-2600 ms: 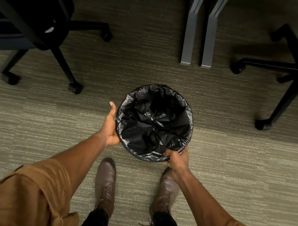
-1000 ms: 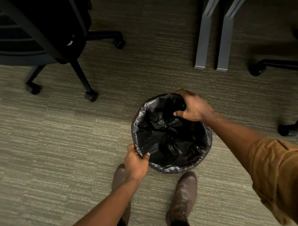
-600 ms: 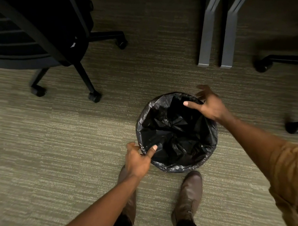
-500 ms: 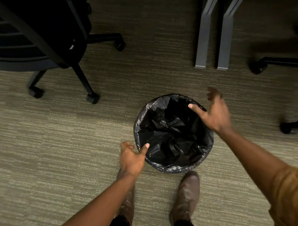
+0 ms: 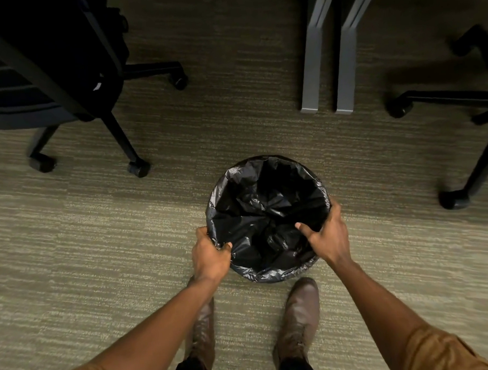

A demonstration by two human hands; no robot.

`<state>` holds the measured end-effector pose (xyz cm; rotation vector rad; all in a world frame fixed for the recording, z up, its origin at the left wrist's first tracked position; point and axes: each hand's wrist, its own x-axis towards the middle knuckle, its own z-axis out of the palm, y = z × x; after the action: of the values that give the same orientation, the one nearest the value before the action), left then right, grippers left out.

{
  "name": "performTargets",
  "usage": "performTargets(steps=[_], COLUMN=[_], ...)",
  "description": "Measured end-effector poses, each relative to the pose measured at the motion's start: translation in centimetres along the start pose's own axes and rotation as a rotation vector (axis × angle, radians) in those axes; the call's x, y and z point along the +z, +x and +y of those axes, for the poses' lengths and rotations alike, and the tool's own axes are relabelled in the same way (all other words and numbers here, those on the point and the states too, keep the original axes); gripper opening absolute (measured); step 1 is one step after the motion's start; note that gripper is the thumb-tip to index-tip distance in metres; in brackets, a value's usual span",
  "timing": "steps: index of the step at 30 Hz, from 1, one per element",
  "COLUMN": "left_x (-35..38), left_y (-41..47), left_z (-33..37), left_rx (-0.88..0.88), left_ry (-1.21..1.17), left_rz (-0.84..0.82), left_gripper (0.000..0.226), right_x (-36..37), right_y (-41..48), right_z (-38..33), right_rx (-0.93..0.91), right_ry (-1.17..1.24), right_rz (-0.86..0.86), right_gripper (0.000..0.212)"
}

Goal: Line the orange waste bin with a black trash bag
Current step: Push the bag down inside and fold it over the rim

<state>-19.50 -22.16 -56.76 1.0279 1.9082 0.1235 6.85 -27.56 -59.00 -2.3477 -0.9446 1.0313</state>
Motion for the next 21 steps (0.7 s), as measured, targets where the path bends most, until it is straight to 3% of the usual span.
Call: performTargets(steps=[5,7,9,15,18,21], left_x=[-0.2,-0.4,-0.6,-1.3,-1.6,-1.6], left_y=[-0.3,-0.3,-0.3,0.7,1.1,1.6], left_z=[-0.4,-0.4,0.0,1.6,1.4,0.9], left_rx=[0.093,0.209,0.253,0.098,0.104,0.112], left_ry=[0.052,0.182,0.211,0.024,0.003,0.005], left_rz=[0.018,0.058,0.058,0.037,0.027,0.037], left_gripper=[0.066,0.088,0.094,0.047,0.043,0.044], right_x=[-1.5,-1.8,-1.8,-0.1,1.0,1.4], right_y=[0.2,-0.3,-1.1,-3.5,-4.3,-4.5], right_z=[0.3,-0.2,-0.7,-0.3,0.7,1.8], right_rx=[-0.040,-0.109,-0.129,0.120,0.167,0.167], right_ry=[-0.063,-0.137,-0.149,0.074,0.149,0.215], right_rz=[0.024,0.079,0.103,0.124,0.114,0.109], right_gripper=[0.130,0.129,0.122,0.081,0.059,0.054])
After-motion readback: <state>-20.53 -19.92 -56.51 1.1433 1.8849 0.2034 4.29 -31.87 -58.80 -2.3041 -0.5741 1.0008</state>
